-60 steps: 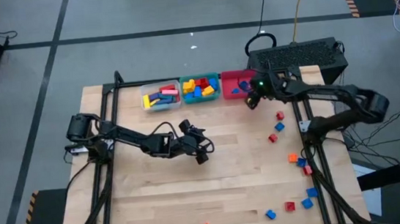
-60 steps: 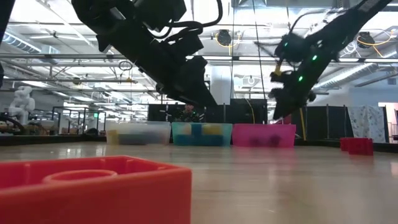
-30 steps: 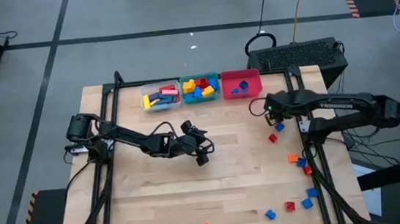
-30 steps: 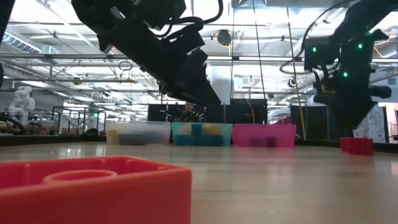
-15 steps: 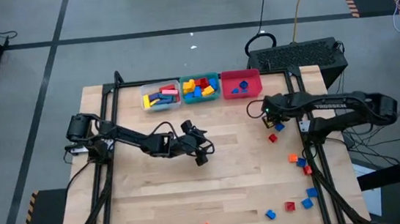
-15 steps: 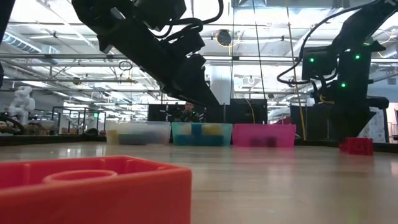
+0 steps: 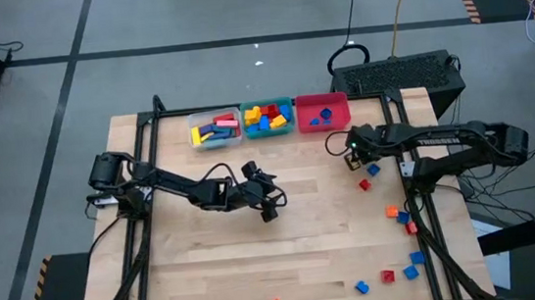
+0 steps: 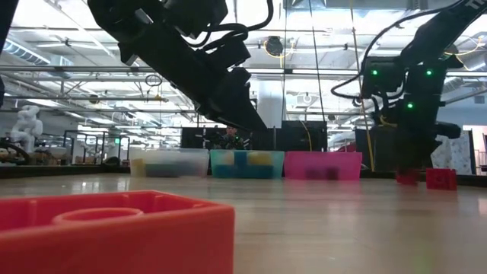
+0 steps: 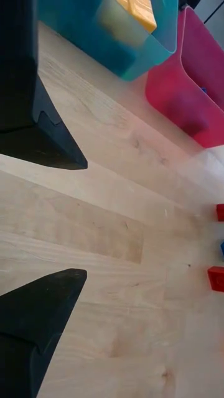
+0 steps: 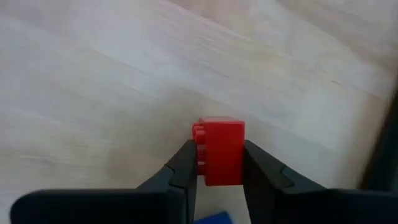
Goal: Sort blocks by size
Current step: Put the red 4 stud game piece into the red bin
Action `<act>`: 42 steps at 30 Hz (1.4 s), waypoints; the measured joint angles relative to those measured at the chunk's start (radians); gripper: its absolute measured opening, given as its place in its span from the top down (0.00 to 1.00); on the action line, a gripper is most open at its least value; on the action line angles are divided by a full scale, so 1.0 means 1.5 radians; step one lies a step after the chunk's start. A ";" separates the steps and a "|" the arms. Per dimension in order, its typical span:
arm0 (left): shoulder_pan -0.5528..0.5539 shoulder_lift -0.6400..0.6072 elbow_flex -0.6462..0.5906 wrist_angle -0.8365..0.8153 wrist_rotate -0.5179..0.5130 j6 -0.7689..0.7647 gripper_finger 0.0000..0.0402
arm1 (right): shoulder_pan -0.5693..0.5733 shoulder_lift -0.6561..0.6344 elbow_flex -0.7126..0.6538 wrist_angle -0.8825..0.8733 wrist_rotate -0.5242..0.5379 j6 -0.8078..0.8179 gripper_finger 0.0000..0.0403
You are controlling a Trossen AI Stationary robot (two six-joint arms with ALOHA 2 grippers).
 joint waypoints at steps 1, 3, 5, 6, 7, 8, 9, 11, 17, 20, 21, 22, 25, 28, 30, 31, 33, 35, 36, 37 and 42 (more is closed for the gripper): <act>0.000 0.000 0.000 0.000 0.000 0.000 0.31 | 0.000 -0.004 0.000 0.011 -0.008 -0.005 0.80; 0.000 0.000 0.000 0.000 0.000 0.000 0.31 | 0.002 -0.012 0.004 0.036 -0.031 -0.018 0.80; 0.000 0.000 0.000 0.000 0.000 0.000 0.31 | 0.005 -0.021 0.013 0.066 -0.056 -0.032 0.80; 0.000 0.000 0.000 0.000 0.000 0.000 0.31 | 0.007 -0.026 0.019 0.081 -0.066 -0.039 0.81; 0.000 0.000 0.000 0.000 0.000 0.000 0.31 | 0.007 -0.032 0.026 0.096 -0.073 -0.048 0.81; 0.000 0.000 0.000 0.000 0.000 0.000 0.31 | 0.007 -0.036 0.034 0.111 -0.077 -0.057 0.81; 0.000 0.000 0.000 0.000 0.000 0.000 0.31 | 0.007 -0.037 0.044 0.124 -0.077 -0.066 0.81; 0.000 0.000 0.000 0.000 0.000 0.000 0.31 | 0.006 -0.038 0.066 0.142 -0.072 -0.088 0.80; 0.000 0.000 0.000 0.003 0.000 -0.001 0.31 | -0.039 -0.023 0.108 0.206 -0.065 -0.163 0.80; 0.001 0.000 0.000 0.007 0.000 -0.001 0.31 | -0.078 0.006 0.115 0.250 -0.064 -0.195 0.80; 0.001 0.000 0.000 0.008 0.000 -0.001 0.31 | -0.092 0.018 0.115 0.256 -0.065 -0.206 0.80; 0.001 0.000 0.000 0.009 0.000 -0.001 0.31 | -0.106 0.031 0.114 0.265 -0.066 -0.214 0.80; 0.001 0.000 0.000 0.011 0.000 -0.001 0.31 | -0.141 0.070 0.114 0.297 -0.069 -0.237 0.77; 0.002 0.000 0.000 0.011 -0.001 -0.001 0.31 | -0.163 0.095 0.116 0.331 -0.073 -0.253 0.73; 0.003 0.000 0.000 0.011 -0.001 -0.001 0.31 | -0.173 0.107 0.114 0.336 -0.070 -0.258 0.71; 0.004 0.000 0.000 0.011 -0.001 -0.001 0.31 | -0.175 0.110 0.113 0.336 -0.069 -0.258 0.69; 0.005 0.000 0.000 0.010 -0.001 -0.001 0.31 | -0.179 0.110 0.114 0.358 -0.067 -0.259 0.67; 0.005 0.000 0.000 0.010 -0.001 -0.001 0.31 | -0.183 0.109 0.115 0.365 -0.065 -0.259 0.64; 0.005 0.000 0.000 0.009 -0.001 -0.001 0.31 | -0.184 0.110 0.114 0.366 -0.064 -0.259 0.63; 0.005 0.000 0.000 0.007 -0.001 -0.001 0.31 | -0.184 0.109 0.114 0.368 -0.064 -0.260 0.61; 0.004 0.000 0.000 0.002 -0.001 0.000 0.31 | -0.183 0.087 0.114 0.359 -0.063 -0.269 0.56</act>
